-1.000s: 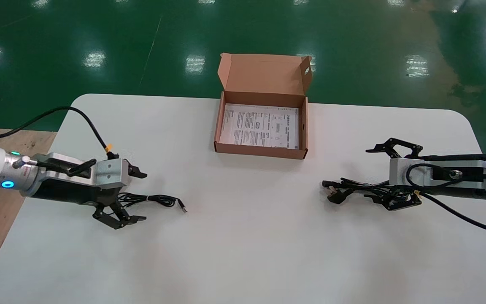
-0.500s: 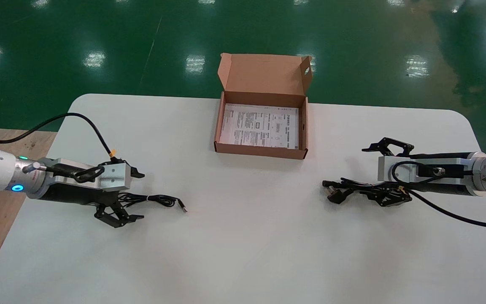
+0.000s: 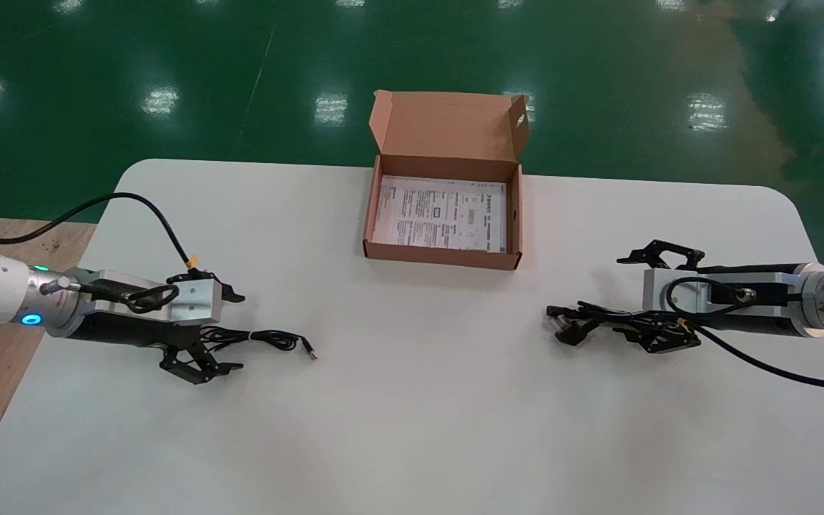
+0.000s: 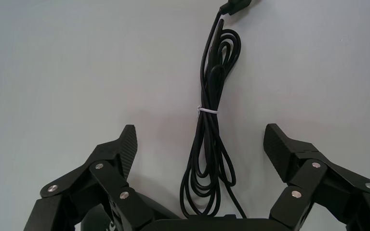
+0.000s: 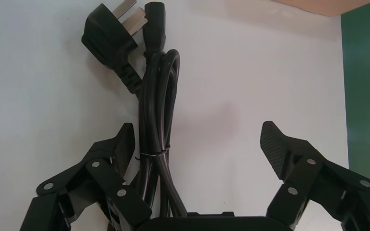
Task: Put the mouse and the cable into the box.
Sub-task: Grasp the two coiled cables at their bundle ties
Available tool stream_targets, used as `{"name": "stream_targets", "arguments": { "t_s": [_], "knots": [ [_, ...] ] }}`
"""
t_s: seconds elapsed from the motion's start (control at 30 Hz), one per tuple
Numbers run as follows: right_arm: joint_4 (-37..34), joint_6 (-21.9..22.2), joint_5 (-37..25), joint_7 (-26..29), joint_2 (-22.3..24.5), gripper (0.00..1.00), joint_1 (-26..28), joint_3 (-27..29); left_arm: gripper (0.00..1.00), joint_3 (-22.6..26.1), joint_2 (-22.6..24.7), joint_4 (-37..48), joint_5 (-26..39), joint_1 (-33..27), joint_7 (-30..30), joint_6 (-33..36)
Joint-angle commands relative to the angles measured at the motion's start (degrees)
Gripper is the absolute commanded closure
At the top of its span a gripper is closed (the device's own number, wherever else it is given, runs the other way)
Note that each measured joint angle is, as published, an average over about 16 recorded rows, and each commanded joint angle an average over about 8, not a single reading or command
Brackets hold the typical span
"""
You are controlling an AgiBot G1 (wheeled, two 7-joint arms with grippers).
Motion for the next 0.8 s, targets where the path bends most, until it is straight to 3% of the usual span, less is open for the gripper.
{"name": "stream_targets", "arguments": {
  "t_s": [0.03,0.8],
  "knots": [
    [0.2,-0.1,0.0,0.0,0.0,1.00,0.0,0.0,1.00,0.0,0.0,-0.1,0.0,0.0,-0.1,0.1],
    [0.8,-0.4,0.2,-0.1,0.2,1.00,-0.2,0.1,1.00,-0.1,-0.2,-0.6,-0.2,0.1,-0.3,0.4]
  ]
}}
